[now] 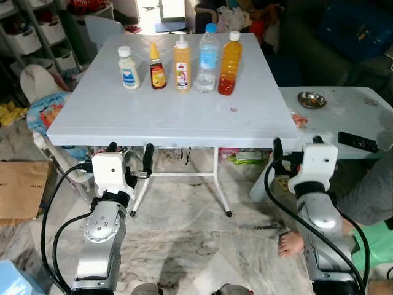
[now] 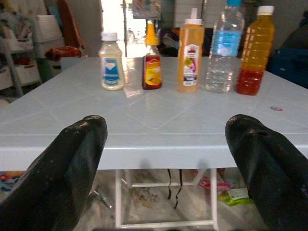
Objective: Restocking fridge
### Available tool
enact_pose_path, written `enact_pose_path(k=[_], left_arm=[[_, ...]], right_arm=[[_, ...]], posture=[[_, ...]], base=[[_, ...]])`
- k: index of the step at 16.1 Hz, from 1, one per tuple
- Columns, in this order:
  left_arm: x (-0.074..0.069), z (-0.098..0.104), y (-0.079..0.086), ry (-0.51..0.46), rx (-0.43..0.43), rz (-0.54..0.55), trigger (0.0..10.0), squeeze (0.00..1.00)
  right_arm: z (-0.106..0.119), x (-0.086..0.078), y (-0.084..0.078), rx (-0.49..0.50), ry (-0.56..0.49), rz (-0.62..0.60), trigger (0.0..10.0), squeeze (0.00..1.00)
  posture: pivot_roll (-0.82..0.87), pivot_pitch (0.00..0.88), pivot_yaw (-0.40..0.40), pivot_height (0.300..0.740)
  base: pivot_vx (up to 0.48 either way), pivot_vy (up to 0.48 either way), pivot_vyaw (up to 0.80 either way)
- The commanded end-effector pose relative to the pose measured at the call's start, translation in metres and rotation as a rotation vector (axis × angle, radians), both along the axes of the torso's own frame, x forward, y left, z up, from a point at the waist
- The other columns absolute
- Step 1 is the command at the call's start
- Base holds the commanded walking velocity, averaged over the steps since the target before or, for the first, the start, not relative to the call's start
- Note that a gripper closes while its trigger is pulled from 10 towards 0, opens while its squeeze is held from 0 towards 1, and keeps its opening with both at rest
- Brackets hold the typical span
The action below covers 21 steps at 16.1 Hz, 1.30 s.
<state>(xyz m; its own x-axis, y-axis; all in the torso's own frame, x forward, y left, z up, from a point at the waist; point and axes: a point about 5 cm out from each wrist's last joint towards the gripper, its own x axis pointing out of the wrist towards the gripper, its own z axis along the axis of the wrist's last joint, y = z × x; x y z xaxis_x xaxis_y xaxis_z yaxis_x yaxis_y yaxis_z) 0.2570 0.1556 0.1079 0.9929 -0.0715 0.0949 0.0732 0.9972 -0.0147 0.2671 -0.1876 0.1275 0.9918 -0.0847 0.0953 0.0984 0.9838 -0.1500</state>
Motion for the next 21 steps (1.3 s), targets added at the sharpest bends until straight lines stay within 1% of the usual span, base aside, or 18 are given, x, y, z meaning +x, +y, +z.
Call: enact_pose_path(k=[1,2,4,5,7,9,12,16,17,21], left_arm=[[-0.002,0.003,-0.002,-0.01,-0.013,-0.038,10.0,0.0],[-0.003,0.005,-0.003,-0.022,-0.016,-0.058,10.0,0.0],[-0.002,0.008,-0.008,-0.03,-0.004,-0.091,10.0,0.0],[-0.002,0.009,-0.011,-0.034,-0.003,-0.109,10.0,0.0],[0.0,0.008,-0.014,-0.025,-0.011,-0.126,10.0,0.0],[0.001,0.008,-0.015,-0.019,-0.017,-0.136,10.0,0.0],[0.002,0.008,-0.016,-0.02,-0.02,-0.145,10.0,0.0],[0.003,0.009,-0.018,-0.02,-0.022,-0.174,10.0,0.0],[0.004,0.01,-0.019,-0.024,-0.022,-0.184,10.0,0.0],[0.004,0.011,-0.021,-0.026,-0.023,-0.197,10.0,0.0]], right_arm=[[0.0,0.003,0.004,-0.016,-0.005,0.032,10.0,0.0],[0.0,0.004,0.005,-0.015,-0.006,0.031,10.0,0.0],[0.002,0.005,0.005,-0.03,-0.015,0.033,10.0,0.0],[0.003,0.006,0.005,-0.035,-0.018,0.033,10.0,0.0],[0.002,0.005,0.004,-0.014,-0.016,0.027,10.0,0.0],[0.001,0.005,0.004,0.009,-0.013,0.027,10.0,0.0],[0.002,0.006,0.003,0.002,-0.014,0.025,10.0,0.0],[0.0,0.007,0.002,0.043,0.01,-0.001,10.0,0.0],[0.001,0.007,0.001,0.038,0.002,-0.004,10.0,0.0],[0.0,0.006,0.0,0.047,0.004,-0.009,10.0,0.0]], posture=[[0.01,0.0,-0.019,0.74],[0.01,0.0,-0.014,0.74],[0.0,0.0,-0.003,0.74],[0.0,0.0,0.003,0.74],[-0.01,0.0,0.007,0.74],[-0.02,0.0,0.006,0.74],[-0.02,0.0,0.003,0.74],[-0.02,0.0,0.008,0.74],[-0.03,0.0,0.012,0.74],[-0.03,0.0,0.013,0.74]], base=[[0.0,0.0,0.0],[0.0,0.0,0.0],[0.0,0.0,0.8],[0.3,0.0,0.8],[0.311,0.0,0.8],[0.315,0.0,0.0],[0.322,0.0,0.0],[0.353,0.0,0.0],[0.409,0.0,-0.47],[0.48,0.0,0.0]])
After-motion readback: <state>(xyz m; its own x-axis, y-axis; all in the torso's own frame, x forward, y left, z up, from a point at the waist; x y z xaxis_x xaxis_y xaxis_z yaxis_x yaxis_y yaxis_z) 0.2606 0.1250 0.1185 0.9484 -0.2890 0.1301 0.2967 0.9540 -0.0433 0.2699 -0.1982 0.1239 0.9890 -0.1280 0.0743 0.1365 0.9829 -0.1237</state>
